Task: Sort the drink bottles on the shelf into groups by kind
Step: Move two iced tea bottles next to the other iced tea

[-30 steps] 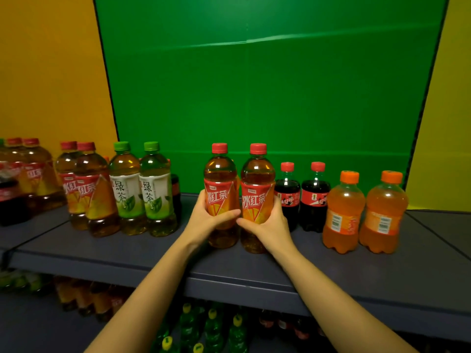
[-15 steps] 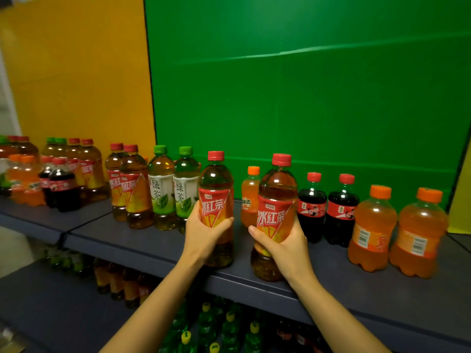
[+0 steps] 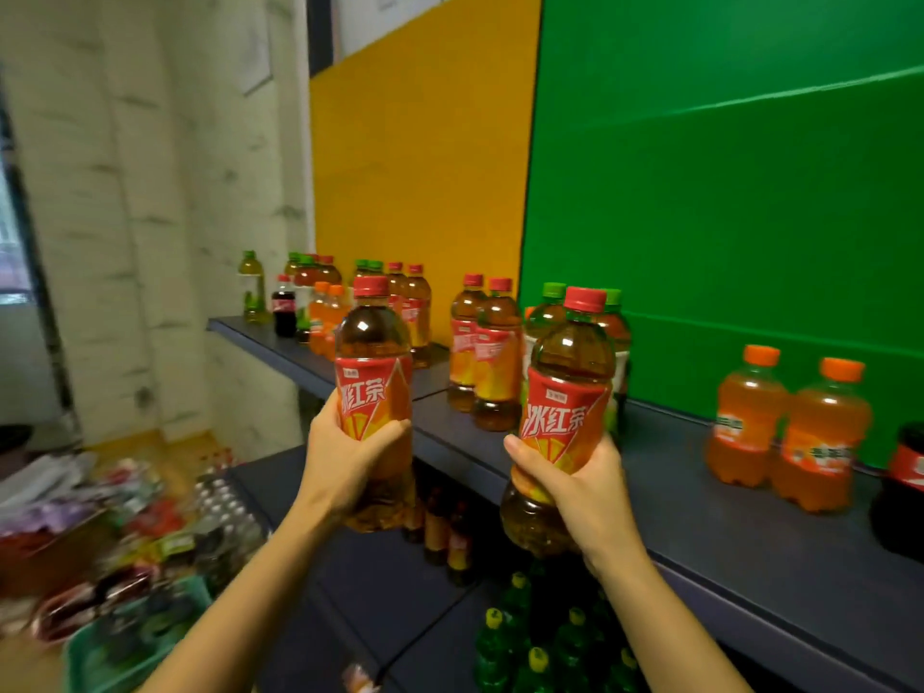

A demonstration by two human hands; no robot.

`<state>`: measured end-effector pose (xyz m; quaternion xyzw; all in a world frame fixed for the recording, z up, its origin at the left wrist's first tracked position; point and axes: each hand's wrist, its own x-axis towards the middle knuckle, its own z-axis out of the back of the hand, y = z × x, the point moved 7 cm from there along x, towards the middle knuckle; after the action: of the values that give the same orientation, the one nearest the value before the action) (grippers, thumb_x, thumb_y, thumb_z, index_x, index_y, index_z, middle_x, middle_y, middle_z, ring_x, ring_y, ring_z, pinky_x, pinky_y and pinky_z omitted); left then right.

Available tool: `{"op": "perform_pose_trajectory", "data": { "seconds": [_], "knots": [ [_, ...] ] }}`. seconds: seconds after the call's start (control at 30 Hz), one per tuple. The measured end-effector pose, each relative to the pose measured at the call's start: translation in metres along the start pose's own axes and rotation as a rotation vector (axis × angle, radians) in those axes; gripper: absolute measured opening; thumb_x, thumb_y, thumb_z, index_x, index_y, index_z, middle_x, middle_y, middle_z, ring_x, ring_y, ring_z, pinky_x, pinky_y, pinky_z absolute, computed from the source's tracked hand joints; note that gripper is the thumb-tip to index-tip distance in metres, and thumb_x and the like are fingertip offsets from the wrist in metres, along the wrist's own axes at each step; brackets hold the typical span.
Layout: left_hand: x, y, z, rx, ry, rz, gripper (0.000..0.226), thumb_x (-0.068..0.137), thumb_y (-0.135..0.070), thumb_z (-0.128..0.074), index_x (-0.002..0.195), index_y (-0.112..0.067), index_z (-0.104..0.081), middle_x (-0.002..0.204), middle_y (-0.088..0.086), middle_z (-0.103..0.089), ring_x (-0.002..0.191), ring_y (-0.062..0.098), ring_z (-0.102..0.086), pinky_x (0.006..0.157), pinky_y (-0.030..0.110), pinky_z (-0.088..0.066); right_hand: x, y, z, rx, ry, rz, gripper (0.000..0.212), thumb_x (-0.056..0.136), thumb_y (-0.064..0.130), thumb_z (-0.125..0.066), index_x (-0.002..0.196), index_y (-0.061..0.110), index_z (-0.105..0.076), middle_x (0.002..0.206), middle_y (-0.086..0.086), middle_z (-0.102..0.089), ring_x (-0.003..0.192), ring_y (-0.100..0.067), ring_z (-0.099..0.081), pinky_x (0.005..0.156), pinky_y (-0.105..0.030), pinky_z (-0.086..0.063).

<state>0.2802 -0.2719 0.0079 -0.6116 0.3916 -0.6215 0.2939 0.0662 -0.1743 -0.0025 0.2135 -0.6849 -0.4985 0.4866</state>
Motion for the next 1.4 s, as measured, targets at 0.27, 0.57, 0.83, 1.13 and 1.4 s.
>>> {"op": "perform_pose_trajectory", "data": {
  "seconds": [0.27, 0.57, 0.83, 1.13, 1.4],
  "knots": [
    [0.054, 0.028, 0.140, 0.099, -0.078, -0.002, 0.056, 0.039, -0.048, -0.069, 0.090, -0.032, -0.054, 0.087, -0.001, -0.064, 0.077, 0.013, -0.061, 0.064, 0.027, -0.049, 0.037, -0.026, -0.119, 0.012, -0.003, 0.016, 0.060, 0.060, 0.032, -0.082, 0.112, 0.026, -0.053, 0.102, 0.005, -0.066, 0.092, -0.011, -0.065, 0.081, -0.028, -0.052],
    [0.130, 0.061, 0.210, 0.116, -0.067, 0.005, 0.057, 0.040, -0.052, -0.068, 0.093, -0.038, -0.050, 0.093, -0.005, -0.061, 0.085, 0.012, -0.060, 0.066, 0.026, -0.047, 0.112, -0.049, -0.196, -0.020, -0.089, 0.017, 0.056, 0.067, 0.027, -0.080, 0.115, 0.018, -0.052, 0.104, 0.002, -0.064, 0.094, -0.011, -0.063, 0.080, -0.026, -0.051],
    [0.215, 0.106, 0.184, 0.034, -0.007, -0.030, 0.062, 0.042, -0.051, -0.070, 0.099, -0.035, -0.051, 0.096, -0.005, -0.063, 0.086, 0.010, -0.061, 0.067, 0.025, -0.049, 0.194, -0.079, -0.215, -0.135, -0.186, 0.078, 0.070, 0.065, 0.035, -0.079, 0.125, 0.023, -0.044, 0.115, 0.002, -0.061, 0.103, -0.016, -0.060, 0.091, -0.036, -0.048],
    [0.280, 0.148, 0.100, -0.034, 0.216, -0.036, 0.049, 0.062, -0.026, -0.081, 0.101, -0.031, -0.052, 0.096, -0.006, -0.064, 0.088, 0.009, -0.063, 0.070, 0.022, -0.049, 0.261, -0.105, -0.196, -0.292, -0.278, 0.002, 0.076, 0.066, 0.034, -0.080, 0.130, 0.024, -0.040, 0.119, 0.003, -0.057, 0.107, -0.016, -0.055, 0.094, -0.036, -0.046],
    [0.292, 0.167, 0.019, -0.145, 0.464, -0.032, 0.050, 0.067, -0.019, -0.079, 0.102, -0.037, -0.048, 0.098, -0.016, -0.062, 0.083, -0.013, -0.059, 0.066, 0.005, -0.047, 0.288, -0.126, -0.187, -0.405, -0.349, -0.040, 0.071, 0.067, 0.023, -0.080, 0.126, 0.017, -0.041, 0.113, 0.001, -0.056, 0.106, -0.015, -0.054, 0.092, -0.031, -0.044]
  ]
}}
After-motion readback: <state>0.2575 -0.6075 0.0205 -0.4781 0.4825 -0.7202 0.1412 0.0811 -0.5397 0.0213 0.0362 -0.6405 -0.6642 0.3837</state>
